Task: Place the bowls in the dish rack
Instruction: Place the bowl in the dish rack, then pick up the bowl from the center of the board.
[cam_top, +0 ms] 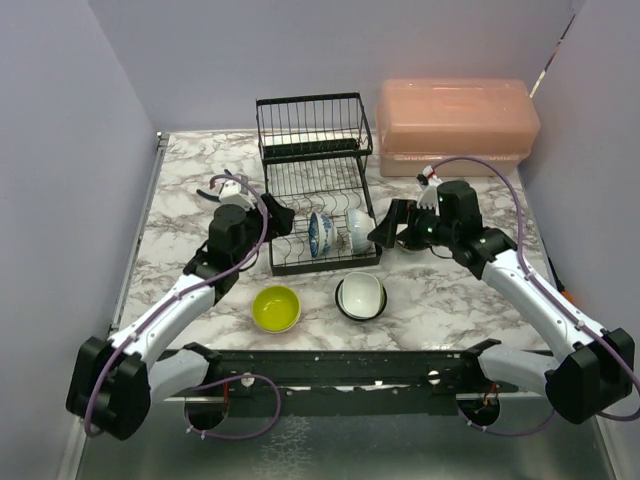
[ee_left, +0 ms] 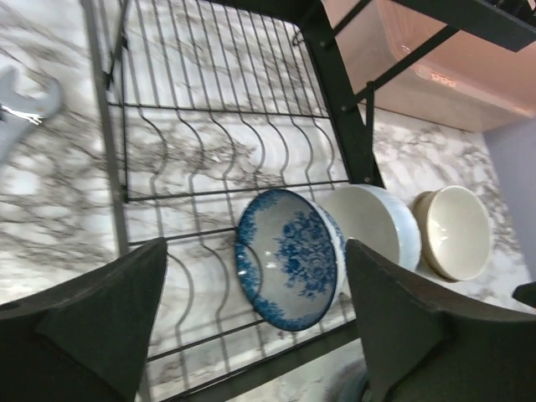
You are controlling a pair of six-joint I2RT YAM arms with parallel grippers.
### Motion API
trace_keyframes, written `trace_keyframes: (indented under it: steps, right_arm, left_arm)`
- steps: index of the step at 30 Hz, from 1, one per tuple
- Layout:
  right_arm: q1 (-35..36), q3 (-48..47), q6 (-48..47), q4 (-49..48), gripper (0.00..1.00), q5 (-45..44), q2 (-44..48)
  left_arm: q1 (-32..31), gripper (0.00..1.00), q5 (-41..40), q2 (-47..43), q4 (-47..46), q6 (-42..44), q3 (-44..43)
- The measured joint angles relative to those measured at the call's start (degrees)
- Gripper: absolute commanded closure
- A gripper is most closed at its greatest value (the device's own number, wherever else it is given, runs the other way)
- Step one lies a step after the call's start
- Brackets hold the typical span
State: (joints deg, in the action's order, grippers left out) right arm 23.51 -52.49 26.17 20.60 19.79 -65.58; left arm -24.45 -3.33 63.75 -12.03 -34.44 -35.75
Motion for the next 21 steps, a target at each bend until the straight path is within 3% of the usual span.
trace_keyframes:
  steps: [6, 13, 17, 18, 21]
  right_arm:
    - [0.0, 3.3, 1.6, -0.2, 0.00, 0.4, 0.7]
    - [-3.8, 5.9, 3.8, -1.3, 0.00, 4.0, 0.7]
    - [-10.7, 6.0, 3.8, -1.2, 0.00, 6.9, 1.0]
    - [-19.6, 6.0, 3.3, -1.1, 0.00, 9.4, 1.4]
    - [-24.9, 6.2, 2.3, -0.7, 0.00, 11.8, 1.4]
  left_arm:
    - [0.0, 0.01, -4.9, -11.1, 8.3, 4.8, 0.6]
    - [0.0, 0.01, -4.9, -19.1, 11.5, 5.5, 2.8]
    - [0.0, 0.01, -3.2, -18.3, 11.6, 5.0, 2.7]
    - [0.0, 0.02, -0.7, -13.8, 12.1, 3.9, 0.9]
    - [0.0, 0.05, 1.0, -11.1, 12.7, 3.1, -0.6]
